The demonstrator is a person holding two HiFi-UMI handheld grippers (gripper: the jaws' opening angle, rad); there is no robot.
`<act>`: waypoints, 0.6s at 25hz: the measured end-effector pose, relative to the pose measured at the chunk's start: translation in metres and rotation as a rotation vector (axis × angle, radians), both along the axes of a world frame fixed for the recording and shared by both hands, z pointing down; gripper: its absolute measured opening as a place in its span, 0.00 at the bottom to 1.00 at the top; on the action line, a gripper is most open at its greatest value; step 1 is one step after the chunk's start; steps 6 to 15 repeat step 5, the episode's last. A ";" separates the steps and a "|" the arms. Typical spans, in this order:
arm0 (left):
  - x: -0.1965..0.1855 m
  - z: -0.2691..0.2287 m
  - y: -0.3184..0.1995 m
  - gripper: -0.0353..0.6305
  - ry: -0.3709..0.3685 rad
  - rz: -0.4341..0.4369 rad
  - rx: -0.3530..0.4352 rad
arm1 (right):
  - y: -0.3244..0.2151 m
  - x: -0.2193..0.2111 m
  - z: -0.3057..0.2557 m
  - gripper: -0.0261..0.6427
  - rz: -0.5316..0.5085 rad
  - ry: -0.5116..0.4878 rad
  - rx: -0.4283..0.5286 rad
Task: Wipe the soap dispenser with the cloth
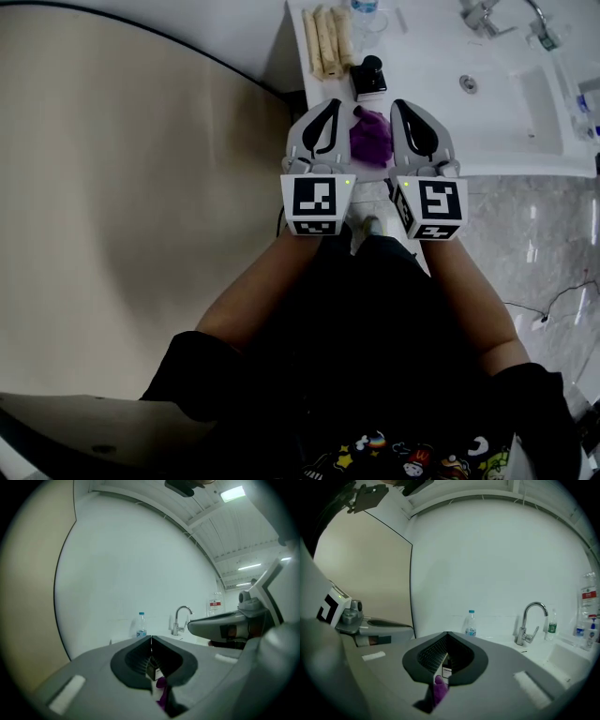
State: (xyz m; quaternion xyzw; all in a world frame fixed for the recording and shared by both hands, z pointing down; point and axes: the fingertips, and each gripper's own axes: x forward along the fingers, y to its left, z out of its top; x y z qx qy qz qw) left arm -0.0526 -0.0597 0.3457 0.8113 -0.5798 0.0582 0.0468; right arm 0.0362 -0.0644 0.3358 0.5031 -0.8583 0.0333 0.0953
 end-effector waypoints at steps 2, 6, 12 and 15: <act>0.005 -0.002 0.001 0.05 -0.004 -0.027 0.005 | -0.002 0.005 0.002 0.07 -0.023 0.002 -0.002; 0.016 -0.005 0.007 0.05 -0.011 -0.057 0.013 | -0.001 0.014 0.004 0.07 -0.051 0.006 -0.006; 0.016 -0.005 0.007 0.05 -0.011 -0.057 0.013 | -0.001 0.014 0.004 0.07 -0.051 0.006 -0.006; 0.016 -0.005 0.007 0.05 -0.011 -0.057 0.013 | -0.001 0.014 0.004 0.07 -0.051 0.006 -0.006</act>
